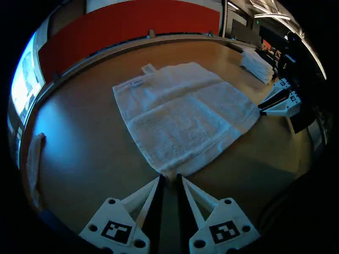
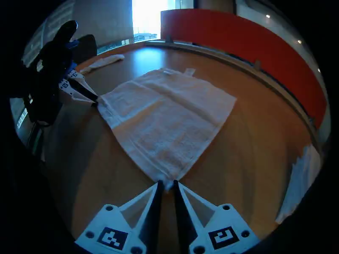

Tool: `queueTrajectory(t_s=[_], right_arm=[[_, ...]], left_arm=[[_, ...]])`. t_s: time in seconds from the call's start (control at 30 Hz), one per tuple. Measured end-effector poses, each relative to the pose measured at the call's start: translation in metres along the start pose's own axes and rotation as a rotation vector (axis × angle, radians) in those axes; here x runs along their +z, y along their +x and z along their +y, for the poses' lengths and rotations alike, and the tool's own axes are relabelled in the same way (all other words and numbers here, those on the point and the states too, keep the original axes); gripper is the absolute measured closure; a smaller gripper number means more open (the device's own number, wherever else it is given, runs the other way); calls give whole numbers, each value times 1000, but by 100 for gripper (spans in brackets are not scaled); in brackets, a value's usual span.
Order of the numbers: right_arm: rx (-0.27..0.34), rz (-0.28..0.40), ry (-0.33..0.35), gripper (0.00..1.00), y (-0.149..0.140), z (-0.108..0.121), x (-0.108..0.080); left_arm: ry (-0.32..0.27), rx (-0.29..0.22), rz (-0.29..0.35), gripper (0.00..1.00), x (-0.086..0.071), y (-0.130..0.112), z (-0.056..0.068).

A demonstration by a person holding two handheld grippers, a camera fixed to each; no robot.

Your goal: Fold towel

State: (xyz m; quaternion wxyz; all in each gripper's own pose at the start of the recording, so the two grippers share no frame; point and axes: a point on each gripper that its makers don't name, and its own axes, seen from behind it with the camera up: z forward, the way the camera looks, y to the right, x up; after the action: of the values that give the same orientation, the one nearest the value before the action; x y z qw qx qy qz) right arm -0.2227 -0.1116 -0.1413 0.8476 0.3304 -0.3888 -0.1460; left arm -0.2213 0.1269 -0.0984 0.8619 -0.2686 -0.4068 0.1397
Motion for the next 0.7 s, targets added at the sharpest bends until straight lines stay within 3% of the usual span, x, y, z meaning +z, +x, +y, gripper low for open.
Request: queueTrajectory(t_s=[0.17, 0.5, 0.7], right_arm=[[-1, -1, -7, 83, 0, 0, 0], [-18, 8, -15, 86, 3, 1, -4], [-7, 4, -10, 86, 3, 1, -4]], left_arm=[[6, -2, -3, 91, 0, 0, 1], [-12, -60, -9, 92, -1, 2, 1], [-12, -68, -7, 92, -1, 2, 2]])
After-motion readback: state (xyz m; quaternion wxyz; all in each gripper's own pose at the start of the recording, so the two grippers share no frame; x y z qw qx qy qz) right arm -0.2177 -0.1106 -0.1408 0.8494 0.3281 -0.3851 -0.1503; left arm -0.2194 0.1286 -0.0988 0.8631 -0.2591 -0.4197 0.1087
